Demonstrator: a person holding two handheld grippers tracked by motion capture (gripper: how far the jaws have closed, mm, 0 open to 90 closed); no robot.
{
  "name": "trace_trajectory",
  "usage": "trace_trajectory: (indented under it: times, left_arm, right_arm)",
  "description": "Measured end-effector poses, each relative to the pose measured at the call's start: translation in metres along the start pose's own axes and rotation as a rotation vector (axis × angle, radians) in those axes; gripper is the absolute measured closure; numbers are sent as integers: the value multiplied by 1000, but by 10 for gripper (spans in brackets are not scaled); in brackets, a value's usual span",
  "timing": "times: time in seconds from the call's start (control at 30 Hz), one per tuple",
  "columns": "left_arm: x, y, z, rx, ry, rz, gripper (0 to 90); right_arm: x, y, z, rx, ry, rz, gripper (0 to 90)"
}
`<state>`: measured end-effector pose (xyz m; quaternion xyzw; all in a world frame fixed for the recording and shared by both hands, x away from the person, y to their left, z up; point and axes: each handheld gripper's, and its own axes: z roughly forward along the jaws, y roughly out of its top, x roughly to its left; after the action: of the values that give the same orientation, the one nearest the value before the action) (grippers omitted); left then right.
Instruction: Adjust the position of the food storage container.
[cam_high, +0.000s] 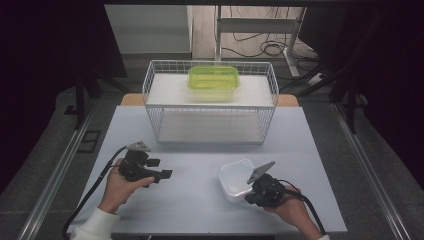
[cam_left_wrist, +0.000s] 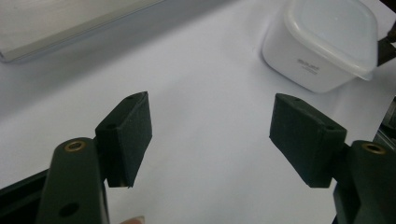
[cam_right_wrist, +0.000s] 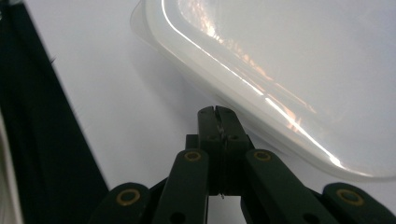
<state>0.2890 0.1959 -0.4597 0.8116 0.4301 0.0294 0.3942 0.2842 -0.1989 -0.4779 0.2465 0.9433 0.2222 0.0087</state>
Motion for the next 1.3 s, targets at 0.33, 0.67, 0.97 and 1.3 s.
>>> trace_trajectory:
  times: [0.33,0.67,0.97,1.3]
  left_arm:
    - [2,0,-1,2,2,0,290]
    - [2,0,-4,-16,-4,-11,289]
    - [2,0,-6,-21,-2,-11,288]
    - [1,0,-6,-31,6,-14,289]
  right_arm:
    - [0,2,-5,-35,-7,24,891]
    - [-8,-18,-52,-138,-60,90,891]
    - [-44,-34,-72,-187,-138,201,891]
    - [-69,-26,-36,-100,-159,239,892]
